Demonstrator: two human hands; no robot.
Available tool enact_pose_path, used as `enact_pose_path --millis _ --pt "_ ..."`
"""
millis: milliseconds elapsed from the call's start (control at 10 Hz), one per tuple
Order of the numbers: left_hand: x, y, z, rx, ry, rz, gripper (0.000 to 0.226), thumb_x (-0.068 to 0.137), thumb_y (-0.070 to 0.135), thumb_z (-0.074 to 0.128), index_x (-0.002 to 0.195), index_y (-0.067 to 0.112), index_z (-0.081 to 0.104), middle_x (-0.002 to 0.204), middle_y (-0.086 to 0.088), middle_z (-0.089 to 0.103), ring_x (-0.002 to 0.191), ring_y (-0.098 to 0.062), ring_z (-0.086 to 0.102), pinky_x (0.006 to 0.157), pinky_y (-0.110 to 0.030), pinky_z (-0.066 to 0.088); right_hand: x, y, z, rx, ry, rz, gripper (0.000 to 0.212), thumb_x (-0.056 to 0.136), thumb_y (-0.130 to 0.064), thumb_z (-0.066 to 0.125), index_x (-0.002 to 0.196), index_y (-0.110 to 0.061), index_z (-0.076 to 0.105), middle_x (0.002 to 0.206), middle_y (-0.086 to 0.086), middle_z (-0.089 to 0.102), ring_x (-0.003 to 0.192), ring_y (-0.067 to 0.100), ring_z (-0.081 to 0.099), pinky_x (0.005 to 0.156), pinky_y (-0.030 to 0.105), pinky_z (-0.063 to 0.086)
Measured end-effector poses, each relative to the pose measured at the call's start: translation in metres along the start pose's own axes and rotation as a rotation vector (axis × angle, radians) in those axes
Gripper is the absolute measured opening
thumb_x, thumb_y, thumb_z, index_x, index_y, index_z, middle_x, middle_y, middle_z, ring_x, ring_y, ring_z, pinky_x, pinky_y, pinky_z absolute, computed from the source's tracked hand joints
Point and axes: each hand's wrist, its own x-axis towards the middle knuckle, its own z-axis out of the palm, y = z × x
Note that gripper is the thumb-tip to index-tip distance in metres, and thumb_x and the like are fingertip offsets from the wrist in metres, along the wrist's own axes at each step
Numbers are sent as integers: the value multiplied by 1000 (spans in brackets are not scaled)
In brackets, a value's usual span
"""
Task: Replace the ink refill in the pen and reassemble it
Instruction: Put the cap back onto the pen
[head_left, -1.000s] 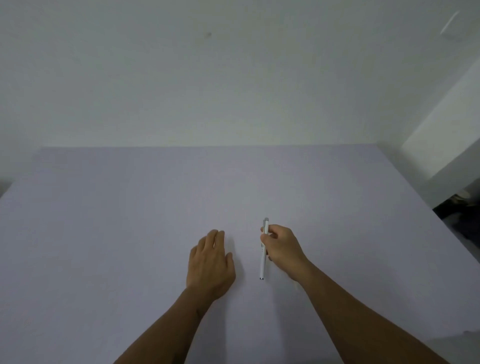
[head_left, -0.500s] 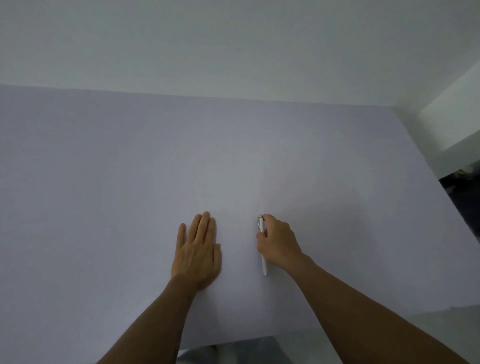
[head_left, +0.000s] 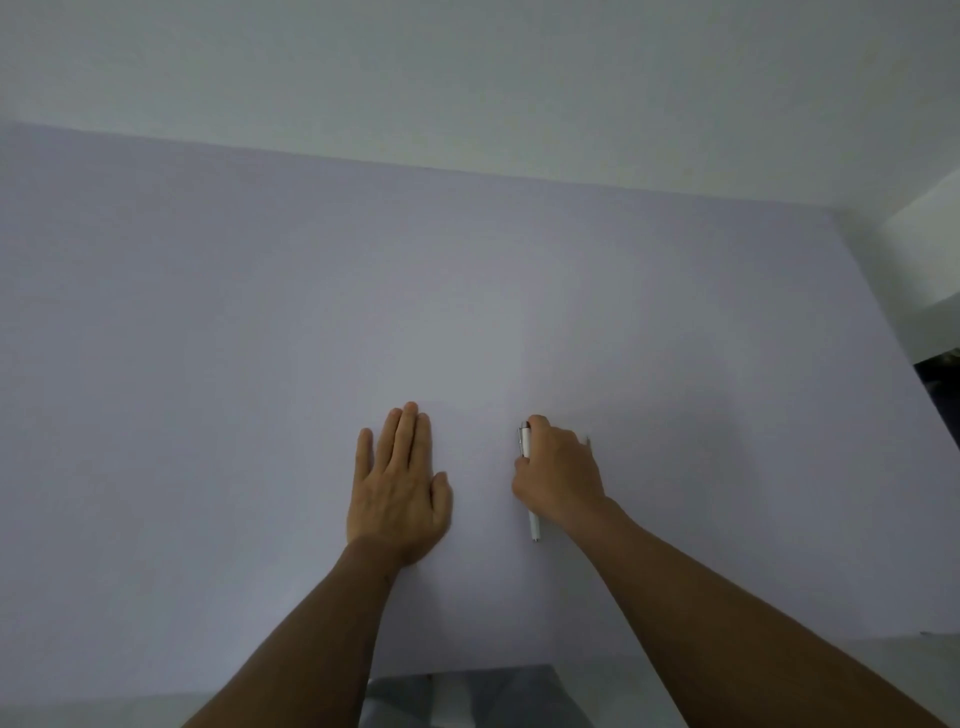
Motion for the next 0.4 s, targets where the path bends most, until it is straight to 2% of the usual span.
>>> enact_pose_path --millis 100,200,300,400 --pt "-1 0 1 10 5 -4 74 92 42 29 154 7 12 164 -10 7 151 -24 1 122 -51 6 2 2 -4 19 -25 11 23 88 -25 57 107 -13 50 98 7 61 92 32 61 66 33 40" --pt "1 0 -5 14 -28 -5 73 92 42 29 154 7 12 164 -10 7 151 -25 1 122 -51 6 7 3 -18 33 -10 42 30 89 -33 54 111 -13 51 110 12 62 105 38 59 77 39 45" --pt "2 -3 -19 8 -62 34 73 91 41 29 154 7 13 164 -11 10 151 -25 5 122 -50 7 17 5 -39 31 8 27 51 91 -32 52 137 -11 47 132 15 58 122 36 52 96 41 43" --pt "23 -9 -49 44 -28 25 73 92 41 31 154 8 12 163 -10 12 150 -25 8 122 -48 8 34 -1 -68 40 12 -36 58 92 -30 52 146 -12 41 140 15 52 129 33 47 102 40 41"
